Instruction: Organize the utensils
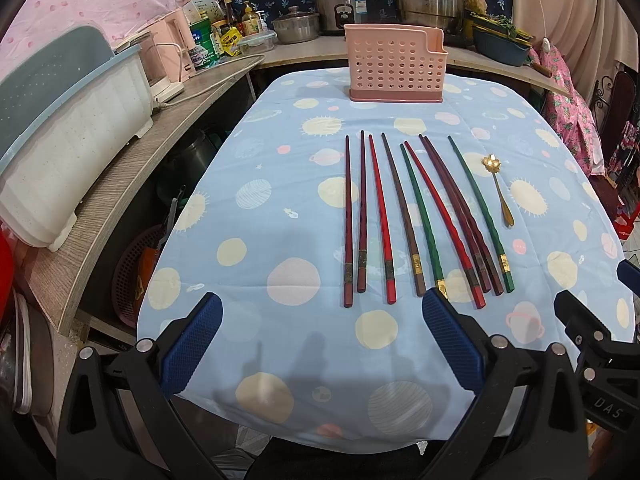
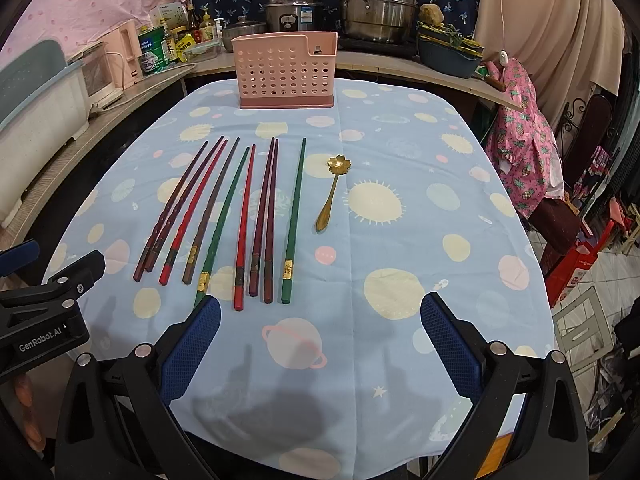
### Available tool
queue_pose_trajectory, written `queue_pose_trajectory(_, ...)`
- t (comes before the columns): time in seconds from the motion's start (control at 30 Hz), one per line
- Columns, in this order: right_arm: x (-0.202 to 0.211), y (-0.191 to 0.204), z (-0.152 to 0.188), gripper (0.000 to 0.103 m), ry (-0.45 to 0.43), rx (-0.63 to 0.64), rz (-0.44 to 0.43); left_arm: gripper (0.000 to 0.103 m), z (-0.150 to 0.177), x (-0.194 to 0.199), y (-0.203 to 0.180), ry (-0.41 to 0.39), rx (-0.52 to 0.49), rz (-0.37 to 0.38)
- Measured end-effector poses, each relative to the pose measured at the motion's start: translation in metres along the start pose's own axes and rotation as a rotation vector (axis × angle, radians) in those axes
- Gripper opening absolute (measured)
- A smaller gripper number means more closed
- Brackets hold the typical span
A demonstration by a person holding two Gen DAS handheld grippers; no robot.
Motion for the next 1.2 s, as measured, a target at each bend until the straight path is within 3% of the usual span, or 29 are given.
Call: queue_pose_trajectory(1.2,-0.0007,-0.0019,-0.0011,0.096,0.003,-0.007,0.000,0.095,0.0008,-0.0033,0.0031,0.009,0.009,0.008)
Point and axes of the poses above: each gripper's, at about its wrist camera, not at the fingertips, and x roughly against the way its jaws point, y to its left, z to its underside, the point moved 2 cm from there along -x, roughly the way its jaws point, and after that the axes turned 6 degrees about -x, right-handed, at the moved point
